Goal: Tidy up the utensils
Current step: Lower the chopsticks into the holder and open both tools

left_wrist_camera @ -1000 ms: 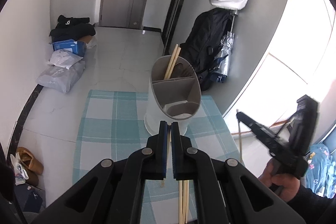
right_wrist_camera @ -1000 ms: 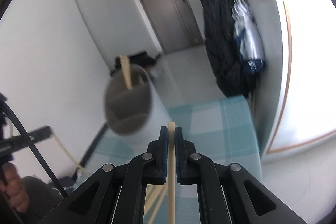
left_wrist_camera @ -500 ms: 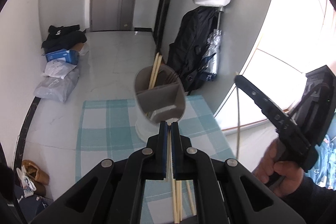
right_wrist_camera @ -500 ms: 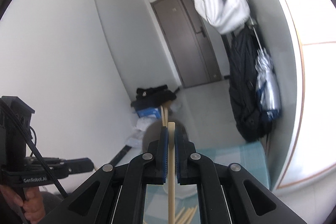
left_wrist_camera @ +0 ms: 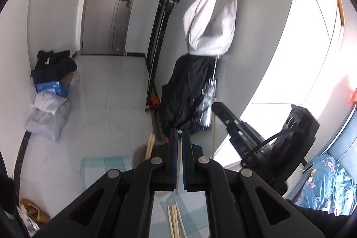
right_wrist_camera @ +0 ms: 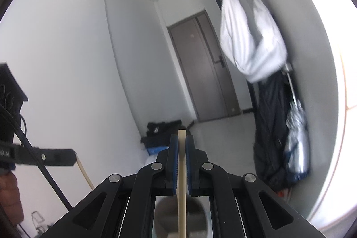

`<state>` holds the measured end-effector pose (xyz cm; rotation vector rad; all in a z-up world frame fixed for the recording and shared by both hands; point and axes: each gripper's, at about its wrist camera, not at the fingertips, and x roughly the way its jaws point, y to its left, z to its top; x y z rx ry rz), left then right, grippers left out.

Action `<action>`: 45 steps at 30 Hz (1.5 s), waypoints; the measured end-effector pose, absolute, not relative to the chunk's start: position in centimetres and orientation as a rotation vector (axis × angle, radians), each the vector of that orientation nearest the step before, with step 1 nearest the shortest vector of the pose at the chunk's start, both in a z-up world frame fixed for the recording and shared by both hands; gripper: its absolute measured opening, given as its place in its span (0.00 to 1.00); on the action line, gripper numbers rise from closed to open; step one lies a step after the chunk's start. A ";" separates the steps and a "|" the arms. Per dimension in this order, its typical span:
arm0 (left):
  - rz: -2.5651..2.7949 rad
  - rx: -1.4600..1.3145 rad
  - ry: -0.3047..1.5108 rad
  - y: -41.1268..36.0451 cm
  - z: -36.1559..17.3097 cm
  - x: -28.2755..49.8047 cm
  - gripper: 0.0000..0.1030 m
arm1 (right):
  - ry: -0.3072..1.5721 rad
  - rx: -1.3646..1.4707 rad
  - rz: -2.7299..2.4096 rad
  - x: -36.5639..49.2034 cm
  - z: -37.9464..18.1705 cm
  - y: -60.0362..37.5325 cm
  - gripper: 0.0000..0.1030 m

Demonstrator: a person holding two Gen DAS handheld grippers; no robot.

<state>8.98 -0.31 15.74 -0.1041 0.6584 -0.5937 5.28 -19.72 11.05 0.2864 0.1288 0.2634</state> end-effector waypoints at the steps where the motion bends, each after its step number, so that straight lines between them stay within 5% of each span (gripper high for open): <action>1: -0.599 -0.106 0.656 -0.2 16.2 9.6 0.00 | 0.118 0.278 0.266 5.8 11.4 -19.5 0.05; 21: -0.566 -0.030 0.694 0.8 14.1 17.0 0.00 | 0.019 0.397 0.186 16.3 8.0 -17.4 0.05; 45: -0.557 0.028 0.771 -0.6 9.8 17.5 0.00 | 0.068 0.330 0.187 15.4 4.4 -16.2 0.05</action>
